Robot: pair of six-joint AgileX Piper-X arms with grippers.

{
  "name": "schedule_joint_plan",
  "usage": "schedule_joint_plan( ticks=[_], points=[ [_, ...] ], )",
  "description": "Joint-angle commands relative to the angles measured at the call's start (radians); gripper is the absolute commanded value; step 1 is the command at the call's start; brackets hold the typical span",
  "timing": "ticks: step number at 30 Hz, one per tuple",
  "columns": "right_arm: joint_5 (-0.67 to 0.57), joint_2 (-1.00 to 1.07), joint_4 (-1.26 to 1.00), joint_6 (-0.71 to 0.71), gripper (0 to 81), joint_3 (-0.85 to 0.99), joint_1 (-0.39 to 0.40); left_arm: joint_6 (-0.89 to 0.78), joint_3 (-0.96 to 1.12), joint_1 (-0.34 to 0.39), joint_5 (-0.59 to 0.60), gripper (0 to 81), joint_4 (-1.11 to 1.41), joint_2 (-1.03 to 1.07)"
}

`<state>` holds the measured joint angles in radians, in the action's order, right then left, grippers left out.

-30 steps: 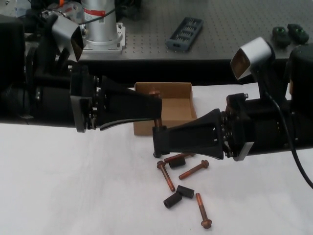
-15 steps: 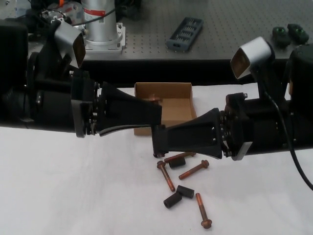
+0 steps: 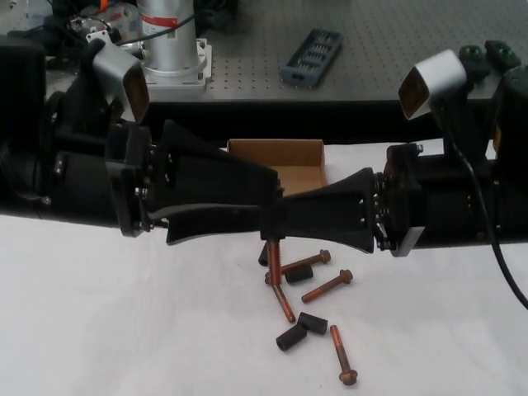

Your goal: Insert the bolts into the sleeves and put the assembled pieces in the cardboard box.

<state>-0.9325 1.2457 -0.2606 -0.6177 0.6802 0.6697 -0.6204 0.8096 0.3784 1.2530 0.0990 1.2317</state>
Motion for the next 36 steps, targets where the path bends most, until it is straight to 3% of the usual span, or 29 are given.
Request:
schedule_joint_plan(
  ticks=[1,10,17,26,32,36],
  points=[
    [-0.004,-0.003,-0.023,0.005,2.7,0.013,-0.004,-0.013,0.004,-0.006,0.008,57.1,0.015,-0.005],
    [0.054,0.011,0.081,0.054,2.7,0.019,-0.086,-0.034,0.004,-0.168,0.026,54.5,-0.021,-0.042],
    [0.063,0.211,0.098,0.05,2.7,0.18,-0.165,0.012,0.004,-0.286,0.003,54.5,-0.182,-0.151],
    [0.135,0.644,0.207,0.054,2.7,0.573,-0.19,0.087,0.004,-0.305,-0.13,54.5,-0.528,-0.302],
    [0.255,0.872,0.334,0.058,2.7,0.834,-0.232,0.2,0.004,-0.305,-0.212,54.5,-0.818,-0.406],
    [0.319,0.973,0.417,0.096,2.7,0.968,-0.244,0.229,0.004,-0.305,-0.238,54.5,-0.871,-0.453]
  ],
)
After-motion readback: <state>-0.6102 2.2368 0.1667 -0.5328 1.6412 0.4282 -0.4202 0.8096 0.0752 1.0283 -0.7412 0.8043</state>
